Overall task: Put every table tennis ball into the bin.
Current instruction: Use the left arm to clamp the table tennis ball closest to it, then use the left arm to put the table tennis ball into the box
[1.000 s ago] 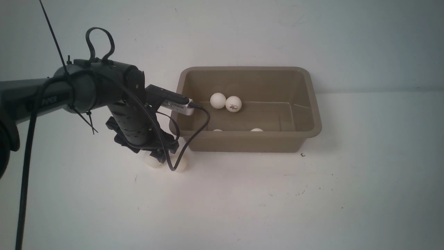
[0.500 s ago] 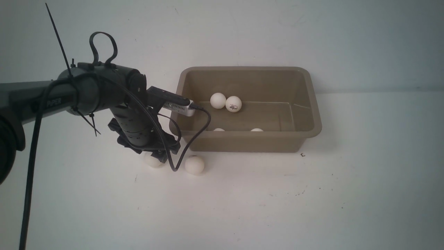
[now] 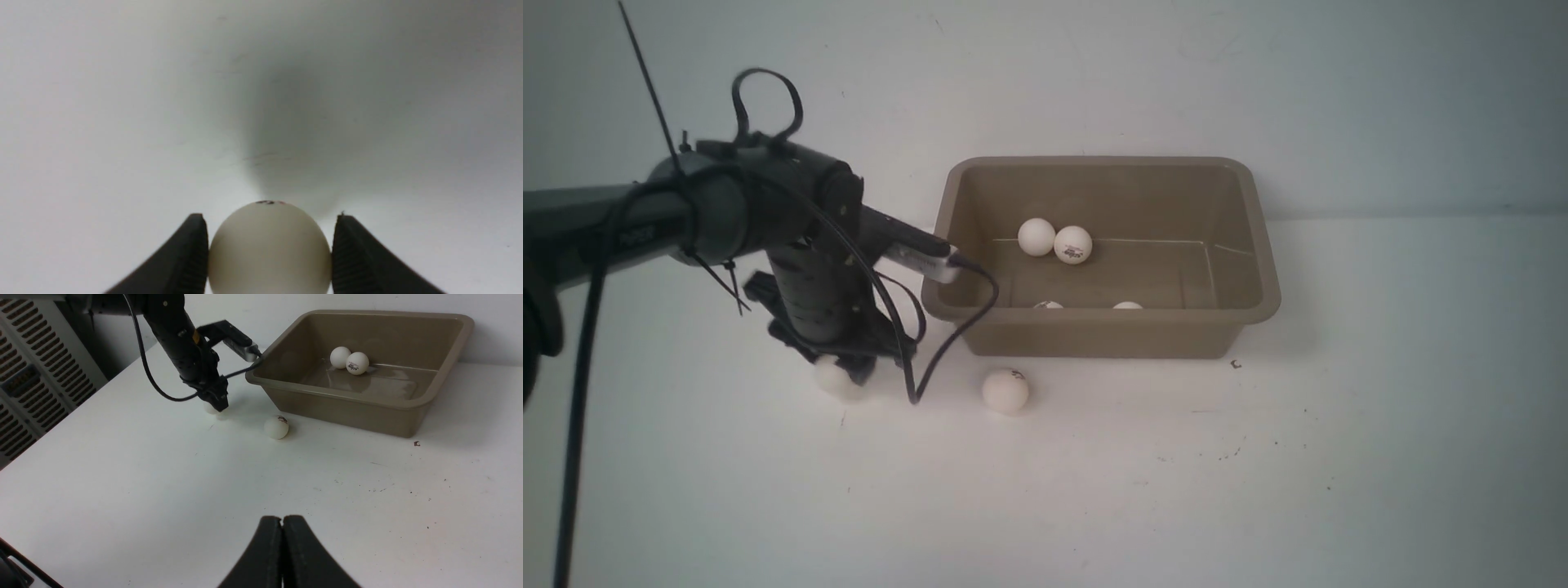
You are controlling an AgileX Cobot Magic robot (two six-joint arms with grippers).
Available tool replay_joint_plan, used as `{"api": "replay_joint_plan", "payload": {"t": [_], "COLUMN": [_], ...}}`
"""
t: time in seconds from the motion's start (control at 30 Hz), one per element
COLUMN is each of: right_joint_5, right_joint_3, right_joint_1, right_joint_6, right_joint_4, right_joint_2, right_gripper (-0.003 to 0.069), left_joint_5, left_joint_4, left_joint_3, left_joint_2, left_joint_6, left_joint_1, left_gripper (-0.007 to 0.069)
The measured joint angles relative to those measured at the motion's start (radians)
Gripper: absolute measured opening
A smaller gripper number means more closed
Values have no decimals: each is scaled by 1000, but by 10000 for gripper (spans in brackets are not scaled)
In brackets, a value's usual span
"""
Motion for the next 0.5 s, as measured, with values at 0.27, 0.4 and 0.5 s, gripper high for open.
{"api": "replay_joint_plan", "payload": {"t": [0.27,0.4,0.5], "right_joint_5": [-16,-19,-19], "right_joint_3": [0,0,0], "right_joint_1": [0,0,0], "right_joint_6": [-4,-4,-4], "right_joint_4": [0,0,1], "right_joint_2": [0,0,0], "right_gripper": [-12,-12,-12], "left_joint_5": [-211,-277,-273], "left_joint_4": [-169,-286,-315], "left_joint_3": [-12,-43,-67], "left_joint_2": [-204,-150,-80], "left_joint_6": [83,172,184], "left_joint_1": [-68,-138,-155], "left_gripper": [343,343,343]}}
